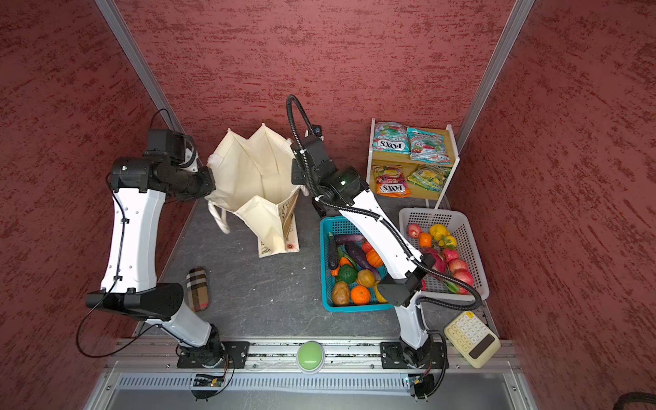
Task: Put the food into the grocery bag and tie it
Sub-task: 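Grasp the bag handles with both grippers and pull the bag open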
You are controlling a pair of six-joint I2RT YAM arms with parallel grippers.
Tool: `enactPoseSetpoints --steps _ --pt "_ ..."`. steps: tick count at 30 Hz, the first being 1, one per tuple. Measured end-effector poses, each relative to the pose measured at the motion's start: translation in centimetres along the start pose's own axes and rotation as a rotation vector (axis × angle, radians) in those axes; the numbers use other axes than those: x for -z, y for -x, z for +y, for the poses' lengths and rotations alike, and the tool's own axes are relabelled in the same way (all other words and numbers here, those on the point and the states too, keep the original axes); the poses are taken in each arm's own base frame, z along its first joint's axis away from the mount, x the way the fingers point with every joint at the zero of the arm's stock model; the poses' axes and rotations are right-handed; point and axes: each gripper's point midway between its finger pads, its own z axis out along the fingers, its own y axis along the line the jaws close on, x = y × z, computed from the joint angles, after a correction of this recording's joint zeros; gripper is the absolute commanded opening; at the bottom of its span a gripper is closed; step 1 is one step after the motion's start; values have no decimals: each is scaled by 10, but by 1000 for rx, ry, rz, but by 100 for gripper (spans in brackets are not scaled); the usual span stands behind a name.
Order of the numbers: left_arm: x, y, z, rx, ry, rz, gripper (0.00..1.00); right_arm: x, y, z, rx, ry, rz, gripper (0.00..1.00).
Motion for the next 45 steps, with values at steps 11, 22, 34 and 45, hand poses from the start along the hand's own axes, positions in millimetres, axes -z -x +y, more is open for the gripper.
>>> enactPoseSetpoints --steps 11,22,34,45 --pt "-9 -6 68 9 313 36 0 18 -35 -54 92 -365 22 0" --pt "-23 -33 36 -17 116 105 0 11 -48 -65 112 -295 106 0" --pt "-17 -106 -45 -82 -225 203 0 7 -111 -29 -21 13 299 0" --pt "-30 -120 -47 -68 -263 228 3 -4 -163 -14 -166 119 367 0"
